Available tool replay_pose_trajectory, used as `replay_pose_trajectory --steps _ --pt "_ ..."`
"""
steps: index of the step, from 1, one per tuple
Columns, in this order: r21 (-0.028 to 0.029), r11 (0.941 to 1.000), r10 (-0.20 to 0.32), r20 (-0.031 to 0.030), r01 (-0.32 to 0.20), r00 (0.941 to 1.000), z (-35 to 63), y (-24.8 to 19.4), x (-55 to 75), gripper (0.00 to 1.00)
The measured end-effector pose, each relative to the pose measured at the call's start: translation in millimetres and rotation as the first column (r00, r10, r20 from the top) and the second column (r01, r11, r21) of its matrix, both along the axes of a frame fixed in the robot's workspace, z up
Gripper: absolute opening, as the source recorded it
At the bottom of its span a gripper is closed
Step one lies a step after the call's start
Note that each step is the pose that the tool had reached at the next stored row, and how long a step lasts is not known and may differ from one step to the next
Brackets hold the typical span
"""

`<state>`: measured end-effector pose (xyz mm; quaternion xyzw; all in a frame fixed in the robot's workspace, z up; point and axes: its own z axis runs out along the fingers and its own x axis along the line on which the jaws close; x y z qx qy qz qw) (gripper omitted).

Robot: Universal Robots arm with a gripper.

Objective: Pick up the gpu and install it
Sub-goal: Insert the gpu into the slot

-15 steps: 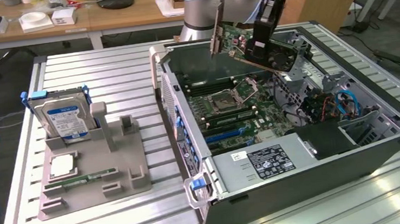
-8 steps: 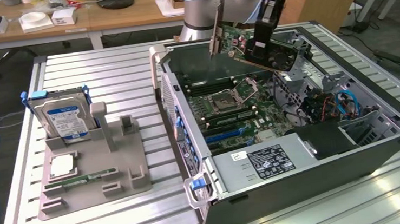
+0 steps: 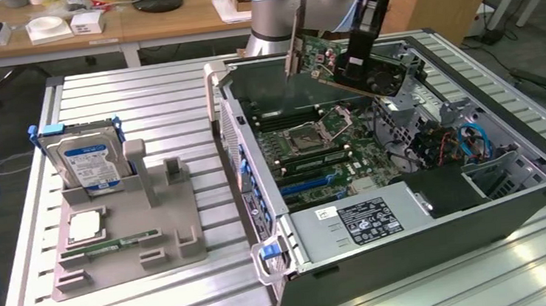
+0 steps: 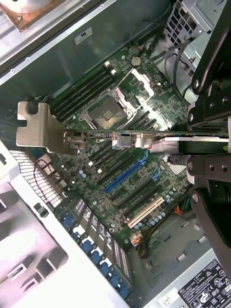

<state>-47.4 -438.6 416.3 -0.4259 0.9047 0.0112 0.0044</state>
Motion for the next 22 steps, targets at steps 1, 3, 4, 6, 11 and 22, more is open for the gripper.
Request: replay_pose_trajectory --steps 1,3,4,6,11,22 --pt "0.0 1.0 0.005 0.0 -0.005 1.0 0.0 0.0 0.0 0.27" --pt "0.0 0.9999 0.015 0.0 -0.015 0.9999 0.0 0.0 0.0 0.27" --pt "0.0 0.9998 0.02 0.0 -0.02 0.9998 0.0 0.0 0.0 0.27" --pt "0.0 0.9996 0.03 0.0 -0.03 0.9996 0.0 0.0 0.0 0.27" --pt "0.0 0.9985 0.055 0.0 -0.055 0.9985 0.0 0.0 0.0 0.27" --pt "0.0 0.9939 0.11 0.0 -0.11 0.9939 0.0 0.0 0.0 0.27"
